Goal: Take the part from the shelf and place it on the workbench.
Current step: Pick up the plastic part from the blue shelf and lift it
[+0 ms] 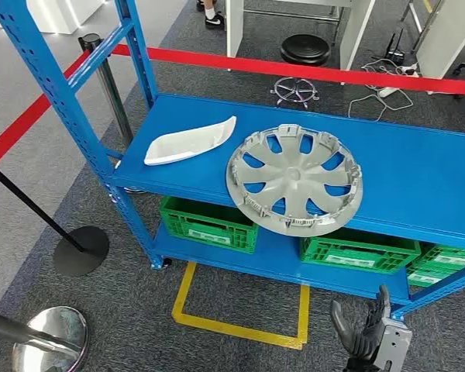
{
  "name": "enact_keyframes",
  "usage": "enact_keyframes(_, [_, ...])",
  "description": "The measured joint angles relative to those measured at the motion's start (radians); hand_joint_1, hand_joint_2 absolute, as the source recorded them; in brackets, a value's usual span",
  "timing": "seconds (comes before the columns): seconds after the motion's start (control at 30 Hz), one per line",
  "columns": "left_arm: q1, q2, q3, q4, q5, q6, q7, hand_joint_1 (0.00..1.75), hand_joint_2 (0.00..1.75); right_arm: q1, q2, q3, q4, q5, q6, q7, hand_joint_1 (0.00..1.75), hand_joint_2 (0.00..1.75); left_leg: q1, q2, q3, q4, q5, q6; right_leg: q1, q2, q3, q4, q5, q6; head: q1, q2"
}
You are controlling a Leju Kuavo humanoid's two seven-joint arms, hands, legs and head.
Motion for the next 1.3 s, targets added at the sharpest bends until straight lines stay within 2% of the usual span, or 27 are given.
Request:
enact_keyframes(0.27, [-0.002,-0.003,0.0,0.001,-0.033,0.025,0.011,0.0,1.75,0.056,0.0,0.079,-0.189,0.064,-0.094,-0.002,0.0,1.75,0.0,0.0,0.0,0.0,0.001,0.0,0.0,0.0,0.009,0.0,0.001,0.0,0.0,0.0])
enact_keyframes(0.8, [-0.005,-0.005,0.0,0.009,-0.151,0.094,0.06,0.0,1.75,0.162,0.001,0.326,-0.598,0.298,-0.33,-0.004,0.0,1.75,0.0,0.0,0.0,0.0,0.001,0.0,0.0,0.0,0.0,0.0,0.001,0.0,0.0,0.0])
enact_keyframes(1.13, [-0.007,-0.005,-0.001,0.012,-0.182,0.107,0.072,0.0,1.75,0.183,0.002,0.379,-0.685,0.356,-0.371,-0.004,0.0,1.75,0.0,0.0,0.0,0.0,0.001,0.0,0.0,0.0,-0.001,0.0,0.0,0.0,0.0,0.0])
enact_keyframes(1.23, [-0.008,-0.006,-0.004,0.013,-0.212,0.104,0.077,0.0,1.75,0.183,0.002,0.395,-0.676,0.445,-0.373,-0.004,0.0,1.75,0.0,0.0,0.0,0.0,0.001,0.0,0.0,0.0,0.0,0.0,0.0,0.0,0.0,0.0])
enact_keyframes(1.3, [-0.008,-0.006,-0.009,0.013,-0.237,0.096,0.082,0.0,1.75,0.181,0.002,0.405,-0.653,0.561,-0.373,-0.004,0.0,1.75,0.0,0.0,0.0,0.0,0.001,0.0,0.0,0.0,0.0,0.0,0.0,0.0,0.0,0.0])
